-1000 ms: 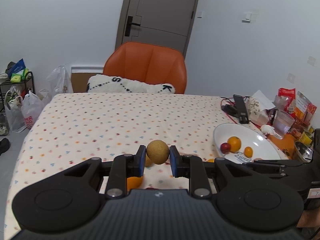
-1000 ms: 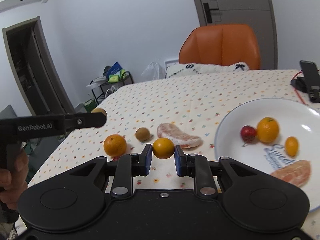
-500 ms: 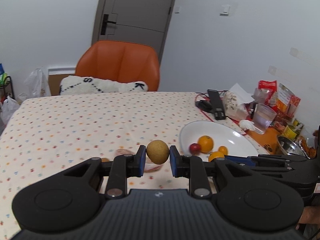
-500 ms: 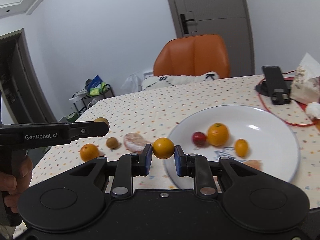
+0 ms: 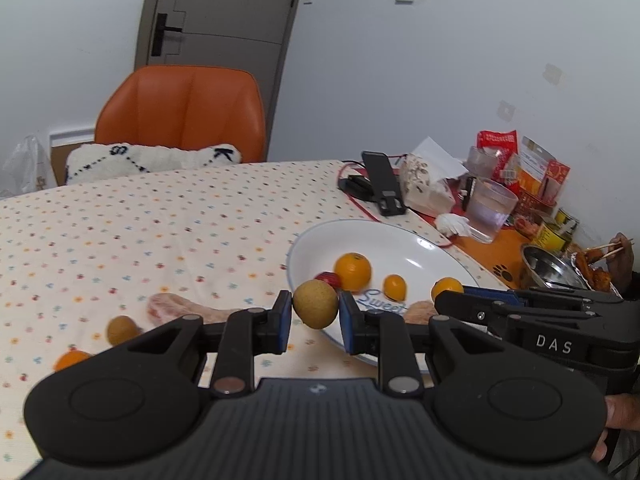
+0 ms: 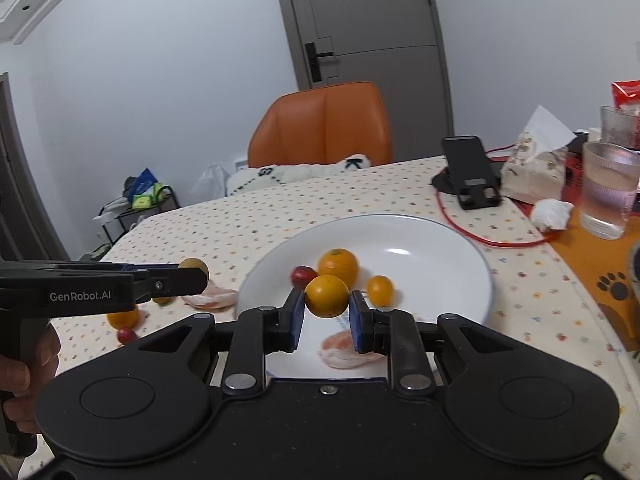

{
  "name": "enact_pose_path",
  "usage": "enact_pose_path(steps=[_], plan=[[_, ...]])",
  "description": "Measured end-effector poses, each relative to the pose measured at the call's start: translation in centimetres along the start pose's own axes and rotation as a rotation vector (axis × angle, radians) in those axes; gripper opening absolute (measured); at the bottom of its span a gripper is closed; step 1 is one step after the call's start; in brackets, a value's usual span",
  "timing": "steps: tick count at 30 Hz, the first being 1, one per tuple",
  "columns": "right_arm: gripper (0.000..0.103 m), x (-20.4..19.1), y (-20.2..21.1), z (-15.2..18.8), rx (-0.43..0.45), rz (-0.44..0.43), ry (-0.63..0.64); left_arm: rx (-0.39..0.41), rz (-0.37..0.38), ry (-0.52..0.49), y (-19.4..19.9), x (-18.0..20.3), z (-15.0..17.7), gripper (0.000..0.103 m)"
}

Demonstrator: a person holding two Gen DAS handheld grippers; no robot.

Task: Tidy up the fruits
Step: 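Carry the mandarin with the right tool while the left tool carries the kiwi over the plate, then open the left tool over the plate while the right tool releases the mandarin there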

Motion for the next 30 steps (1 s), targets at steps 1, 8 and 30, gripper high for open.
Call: enact_pose_path(steps=[1,8,30], plan=[[0.022,0.3,0.1,0.0,0.0,0.008,-0.003,-0.003,0.005,-0.003,-0.2,0.2,0.0,0.023],[0.022,2.4,0.9,0.6,-0.001,0.059,-0.041,-0.019,0.041,-0.01,-1.7,1.6,-0.1,0.023],[0.039,2.4,0.4,0.5,0.01,0.069,-0.076,-0.071,-0.019,0.016,-1.3,0.2,0.6,0.042]])
Point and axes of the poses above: each gripper's, at about its wrist camera, not at the fingertips, and y roughly against the way its jaws point, x to its right, z to its underside, the point moved 4 cm from there along -y, roughly the way its jaws point, and after that the axes turned 9 degrees about -x, right-handed, at the moved point
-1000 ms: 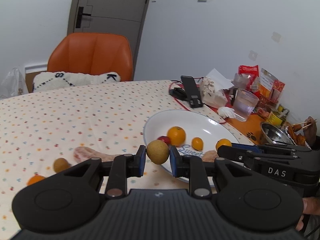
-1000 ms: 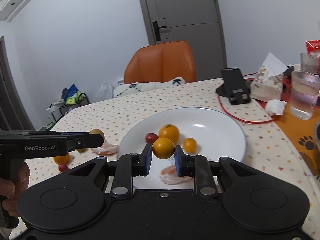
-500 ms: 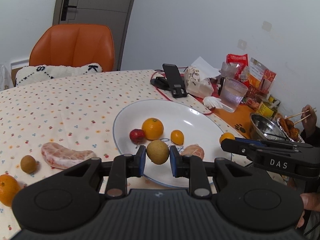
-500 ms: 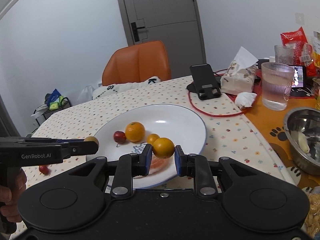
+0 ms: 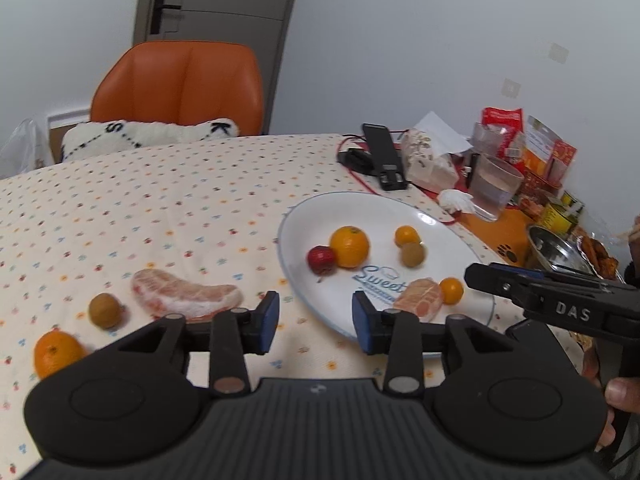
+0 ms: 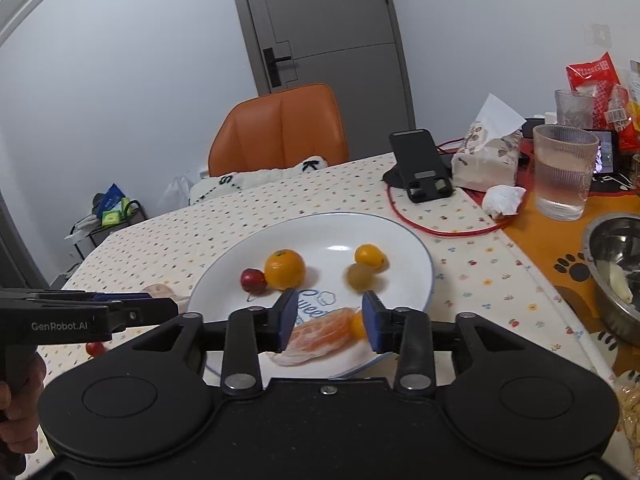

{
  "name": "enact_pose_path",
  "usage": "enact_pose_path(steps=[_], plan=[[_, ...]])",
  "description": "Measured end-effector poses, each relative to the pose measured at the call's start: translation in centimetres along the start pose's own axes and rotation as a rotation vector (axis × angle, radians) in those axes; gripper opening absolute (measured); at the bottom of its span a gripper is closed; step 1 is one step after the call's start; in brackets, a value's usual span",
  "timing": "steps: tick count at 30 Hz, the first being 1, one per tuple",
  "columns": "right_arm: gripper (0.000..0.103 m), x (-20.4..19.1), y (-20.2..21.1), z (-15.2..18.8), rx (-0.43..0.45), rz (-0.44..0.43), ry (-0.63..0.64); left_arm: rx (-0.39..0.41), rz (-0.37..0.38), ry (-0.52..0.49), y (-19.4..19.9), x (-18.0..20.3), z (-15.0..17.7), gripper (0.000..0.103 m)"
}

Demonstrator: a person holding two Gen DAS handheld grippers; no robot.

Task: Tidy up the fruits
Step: 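Open the left tool over the plate while the right tool releases the mandarin there, then withdraw both open tools from the plate toward the loose fruit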

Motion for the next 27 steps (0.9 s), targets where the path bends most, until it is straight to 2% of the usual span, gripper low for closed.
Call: enact_pose_path(steps=[1,3,8,19,27], plan=[[0.041,-0.2,0.1,0.0,0.001,-0.005,0.002,0.002,-0.004,0.004,0.1,-0.2,0.0,0.045],[0.047,-0.5,0.2,-0.1,0.002,-0.014,0.007,0.009,-0.012,0.01,0.5,-0.5,-0.1,0.057],[0.061,-1.3,0.4,-0.2,0.009,-0.039,0.014,0.026,-0.039,0.03,1.3,-1.3,-0.1,0.076],[0.079,-3.9,0.5,-0.4,0.028,-0.107,0.053,0.05,-0.09,0.054,3.8,-3.3,0.6,0.085],[0.081,-5.5,0.1,-0.3,0.015,-0.144,0.074,0.07,-0.134,0.085,5.3,-5.1,1.2,0.086]])
Point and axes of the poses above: each gripper's, at about its wrist camera, not at the fingertips, and y roughly against the way its jaws point, x to its right, z to its underside, the point moved 4 cm from there along -y, roughly the way its jaws point, and after that the axes turned 9 degrees about -x, right-handed, at the moved point
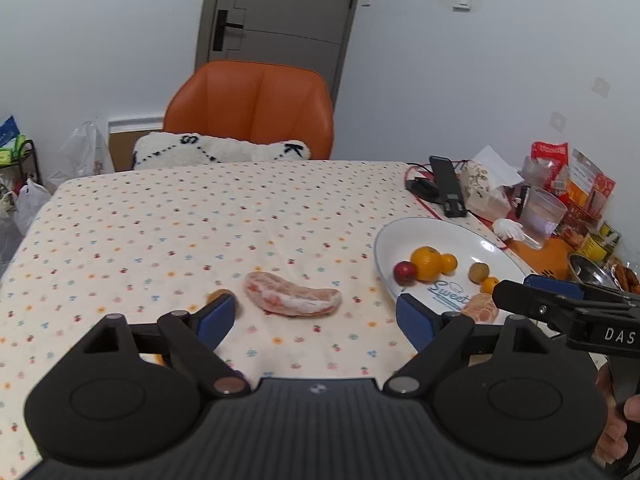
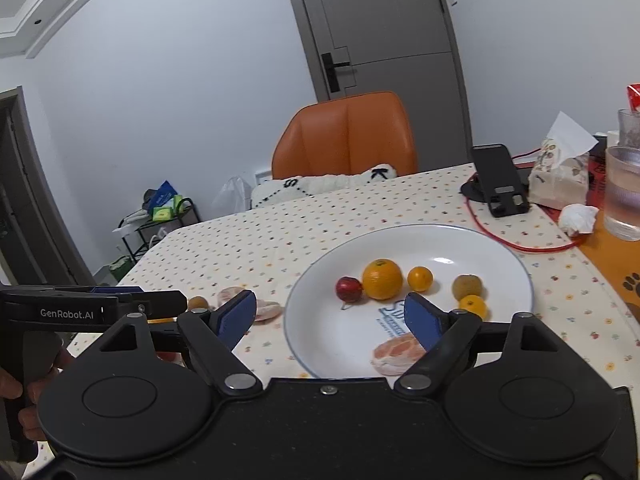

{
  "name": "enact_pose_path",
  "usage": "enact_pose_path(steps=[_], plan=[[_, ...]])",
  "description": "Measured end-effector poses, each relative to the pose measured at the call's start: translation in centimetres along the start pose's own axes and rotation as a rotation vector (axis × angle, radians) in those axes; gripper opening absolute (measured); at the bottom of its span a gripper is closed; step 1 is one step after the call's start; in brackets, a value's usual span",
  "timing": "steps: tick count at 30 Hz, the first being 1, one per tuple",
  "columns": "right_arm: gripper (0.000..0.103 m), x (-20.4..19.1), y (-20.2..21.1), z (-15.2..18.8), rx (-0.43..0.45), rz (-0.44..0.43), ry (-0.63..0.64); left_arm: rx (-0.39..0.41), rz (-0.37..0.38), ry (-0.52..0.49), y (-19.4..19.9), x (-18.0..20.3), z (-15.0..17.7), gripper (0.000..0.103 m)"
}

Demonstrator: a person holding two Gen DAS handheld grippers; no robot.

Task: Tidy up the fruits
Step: 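Withdraw both open tools from the plate toward the loose fruit, then lower the left tool onto a dark red fruit and close it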

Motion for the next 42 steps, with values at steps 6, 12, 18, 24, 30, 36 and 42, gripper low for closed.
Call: enact_pose_path(steps=[6,12,18,24,30,36,42], plan=[[0.081,-1.4,-0.5,-0.1,-0.02,-0.022,0.029,0.0,-0.022,0.015,0.5,-1.3,0.6,0.086],[0.081,-2.7,-1.3,0.1,-0.041,-0.04,0.052,-0.01,-0.031,0.036,0.6,-2.4,1.6,0.086],[0.081,-4.3,-2.0,0.4,-0.07,-0.052,0.097,-0.021,-0.038,0.066,0.2,-3.6,2.9,0.086],[0.081,-5.1,-2.8,0.6,-0.086,-0.063,0.101,-0.025,-0.041,0.087,0.1,-4.6,3.6,0.084],[0.081,-6.2,-3.5,0.7,-0.098,-0.068,0.114,-0.036,-0.024,0.085,-0.7,-4.9,4.2,0.074],[0.081,-6.7,-3.9,0.9,-0.11,-0.061,0.121,-0.074,0.002,0.094,-2.2,-5.1,4.8,0.049],[0.081,-7.3,-4.6,1.0,-0.117,-0.063,0.128,-0.079,0.018,0.101,-2.7,-5.7,5.0,0.025]])
Point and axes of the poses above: each gripper's, at about its wrist camera, not at the fingertips, and y roughly against the way its jaws point, x to its right, z to its underside, the point moved 4 cm from there along -y, roughly the way its jaws point, and after that the axes turned 9 degrees about -x, right-handed, at the moved point
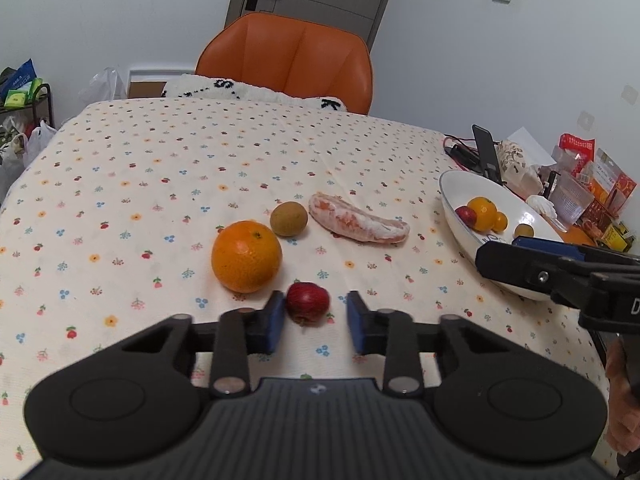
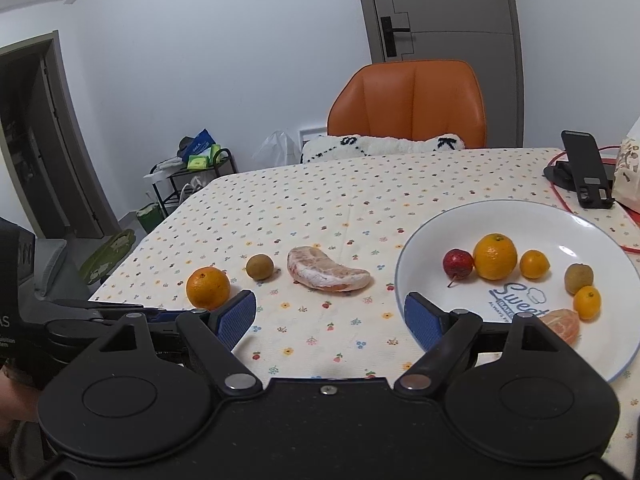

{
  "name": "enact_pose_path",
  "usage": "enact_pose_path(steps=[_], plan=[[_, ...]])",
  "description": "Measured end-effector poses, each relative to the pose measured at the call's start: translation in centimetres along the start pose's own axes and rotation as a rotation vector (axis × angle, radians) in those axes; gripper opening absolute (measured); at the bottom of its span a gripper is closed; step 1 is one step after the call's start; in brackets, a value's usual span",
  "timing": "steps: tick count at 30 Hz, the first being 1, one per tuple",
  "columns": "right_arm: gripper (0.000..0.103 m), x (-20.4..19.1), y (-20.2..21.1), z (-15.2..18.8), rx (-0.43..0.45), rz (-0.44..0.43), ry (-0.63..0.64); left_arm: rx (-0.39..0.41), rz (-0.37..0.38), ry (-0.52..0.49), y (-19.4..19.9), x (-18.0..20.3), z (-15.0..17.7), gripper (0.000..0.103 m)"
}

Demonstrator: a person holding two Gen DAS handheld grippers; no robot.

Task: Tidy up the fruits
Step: 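Lower the left tool onto a dark red fruit and close it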

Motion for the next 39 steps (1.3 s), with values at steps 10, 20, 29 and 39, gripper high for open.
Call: enact_pose_path(steps=[10,20,29,39], plan=[[0.081,-1.2,-1.8,-0.7,-0.017,-0.015,0.023,0.028,0.021,0.011,1.5,-1.2,-0.2,0.022],[0.081,-1.4,-4.2,-2.3,-0.039,-0.004,0.078,0.077,0.025,0.033,3.2,-2.1,-1.2,0.022],[0.079,-1.9,-6.6,-3.7,-0.084,-0.019,0.148,0.115,0.006,0.064,4.1,-3.3,-1.6,0.022],[0.072,-2.8,-9.8,-5.1,-0.167,-0.026,0.209,0.13,-0.049,0.099,4.2,-6.0,-2.5,0.022]])
Point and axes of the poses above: each gripper's, at about its wrist camera, not at the fingertips, and y roughly against the way its jaws point, x to its right, z to its underside, the point moved 4 cm from there along -y, roughly the way its jaws point, and after that the axes turned 9 degrees about -x, right-handed, at the moved point
